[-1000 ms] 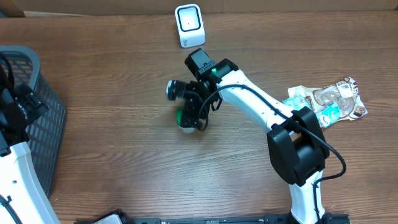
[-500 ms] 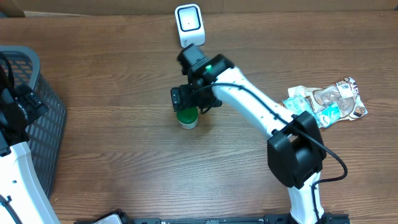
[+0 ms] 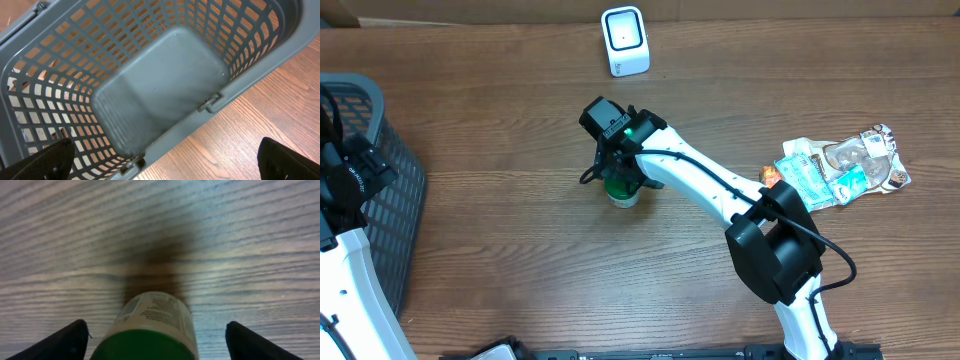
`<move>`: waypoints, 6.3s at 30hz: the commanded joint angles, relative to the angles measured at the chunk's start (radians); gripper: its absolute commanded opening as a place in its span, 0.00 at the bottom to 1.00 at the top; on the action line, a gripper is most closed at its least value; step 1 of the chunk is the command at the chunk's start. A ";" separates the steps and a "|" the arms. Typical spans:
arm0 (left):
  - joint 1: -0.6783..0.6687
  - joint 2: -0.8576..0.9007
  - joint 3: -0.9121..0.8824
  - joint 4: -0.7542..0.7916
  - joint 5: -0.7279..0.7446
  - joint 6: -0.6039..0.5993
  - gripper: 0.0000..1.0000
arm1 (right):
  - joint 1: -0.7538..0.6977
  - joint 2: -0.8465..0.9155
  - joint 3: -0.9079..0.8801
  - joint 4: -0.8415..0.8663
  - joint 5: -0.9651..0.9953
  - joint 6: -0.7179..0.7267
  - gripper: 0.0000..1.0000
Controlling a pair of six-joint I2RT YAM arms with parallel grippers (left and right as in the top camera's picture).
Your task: Scan the item barcode
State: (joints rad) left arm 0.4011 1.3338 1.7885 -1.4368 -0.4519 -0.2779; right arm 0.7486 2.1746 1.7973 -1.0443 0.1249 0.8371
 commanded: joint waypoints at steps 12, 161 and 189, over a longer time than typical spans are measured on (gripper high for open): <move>0.004 0.002 0.009 0.000 0.001 0.016 0.99 | -0.001 0.001 -0.004 -0.058 -0.178 -0.192 0.75; 0.004 0.002 0.009 0.000 0.001 0.016 1.00 | -0.019 -0.097 -0.055 -0.148 -0.277 -0.964 0.72; 0.004 0.002 0.008 0.000 0.001 0.016 0.99 | -0.234 -0.206 0.007 -0.214 -1.186 -1.157 0.62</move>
State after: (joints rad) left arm 0.4011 1.3338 1.7885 -1.4368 -0.4519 -0.2775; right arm 0.5999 2.0686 1.7557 -1.2560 -0.7998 -0.2535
